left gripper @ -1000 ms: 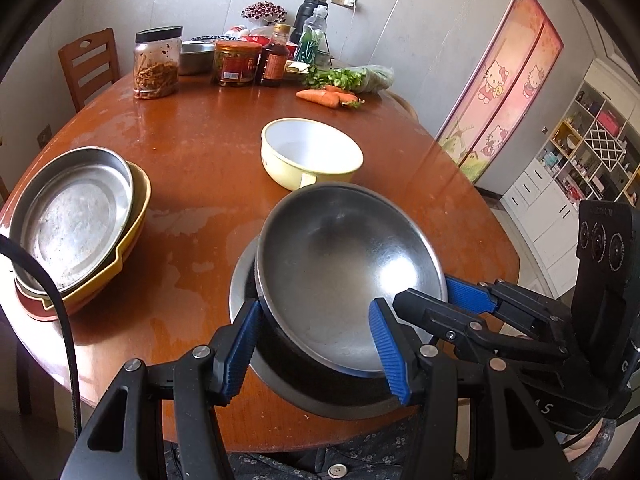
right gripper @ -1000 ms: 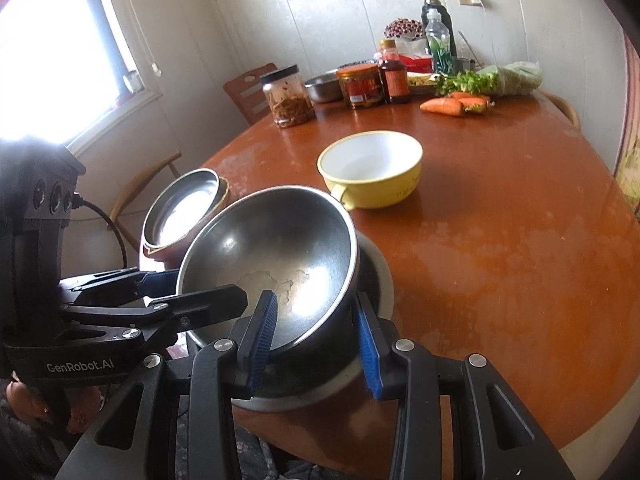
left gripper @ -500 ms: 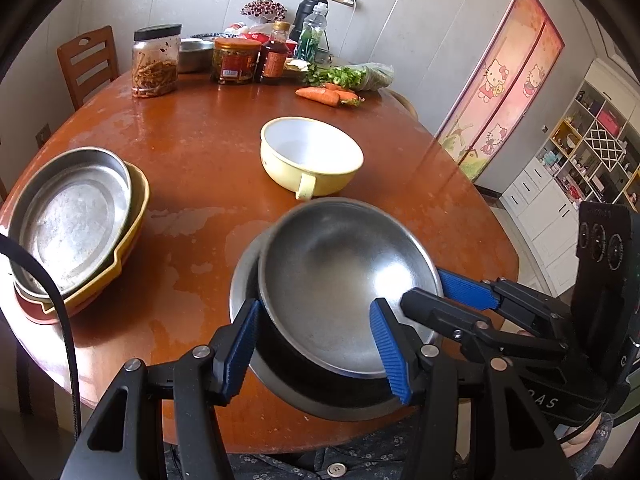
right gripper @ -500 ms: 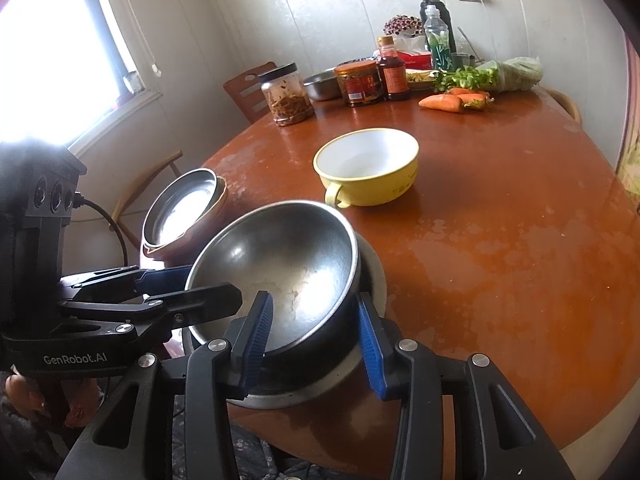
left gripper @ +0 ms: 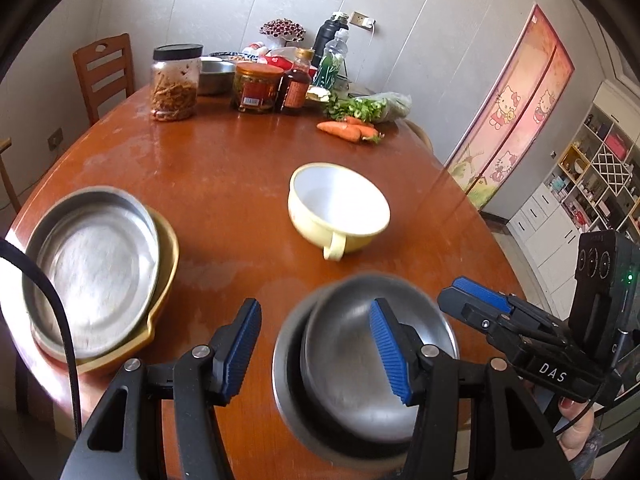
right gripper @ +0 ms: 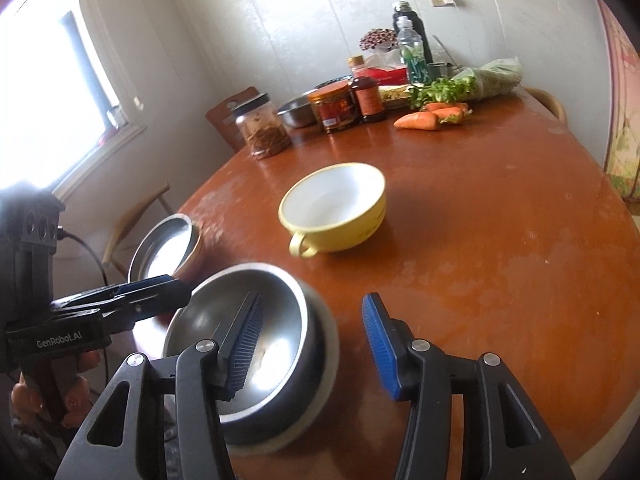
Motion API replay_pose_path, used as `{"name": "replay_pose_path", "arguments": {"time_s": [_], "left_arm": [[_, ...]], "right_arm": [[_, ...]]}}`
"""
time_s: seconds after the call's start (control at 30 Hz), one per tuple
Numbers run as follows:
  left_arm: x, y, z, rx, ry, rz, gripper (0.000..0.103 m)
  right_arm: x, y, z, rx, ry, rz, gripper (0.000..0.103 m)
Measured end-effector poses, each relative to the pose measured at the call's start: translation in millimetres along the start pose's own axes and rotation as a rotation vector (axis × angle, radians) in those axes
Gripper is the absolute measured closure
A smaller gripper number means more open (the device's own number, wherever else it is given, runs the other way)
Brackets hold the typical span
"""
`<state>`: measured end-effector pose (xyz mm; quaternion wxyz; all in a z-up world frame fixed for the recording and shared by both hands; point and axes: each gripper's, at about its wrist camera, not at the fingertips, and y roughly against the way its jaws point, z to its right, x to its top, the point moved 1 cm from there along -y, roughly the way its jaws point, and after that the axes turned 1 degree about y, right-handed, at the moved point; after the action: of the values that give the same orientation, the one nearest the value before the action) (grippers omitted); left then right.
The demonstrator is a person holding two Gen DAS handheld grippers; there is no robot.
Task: Organize plates and bowls
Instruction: 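Lower the steel mixing bowl into the steel basin and open the right tool, then close the right tool on the yellow-rimmed white bowl and lift it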
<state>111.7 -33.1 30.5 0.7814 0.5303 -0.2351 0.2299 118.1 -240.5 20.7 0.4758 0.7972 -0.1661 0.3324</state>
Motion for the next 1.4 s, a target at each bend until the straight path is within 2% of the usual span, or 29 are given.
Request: {"name": "replay_pose_path", "arguments": {"time_s": [0.2,0.4,0.7,0.83,0.9,1.13,1.4], "left_arm": [[43,-29,0,0.009,0.009,0.005,0.047],[85,-74,-1,0.027,0.017,-0.047,0.047],[104,-124,-11,0.060,0.024,-0.127,0.047],[102,-141,-16,-0.012,0.046,-0.194,0.047],[100,-144,-15,-0.047,0.054,-0.210,0.047],[99,-134,-13,-0.062,0.061,-0.194,0.048],[100,-101,-8,-0.073,0.054,-0.123,0.048]], "right_arm": [[25,-27,16,0.005,-0.033,-0.006,0.050],[47,-59,30,0.032,-0.068,-0.052,0.050],[65,-96,42,0.031,-0.078,-0.096,0.050],[66,-106,41,0.019,-0.053,-0.110,0.050],[66,-109,40,0.017,-0.041,-0.115,0.050],[68,-104,31,-0.002,-0.004,-0.101,0.050],[77,-81,11,-0.008,0.054,-0.045,0.050]]}}
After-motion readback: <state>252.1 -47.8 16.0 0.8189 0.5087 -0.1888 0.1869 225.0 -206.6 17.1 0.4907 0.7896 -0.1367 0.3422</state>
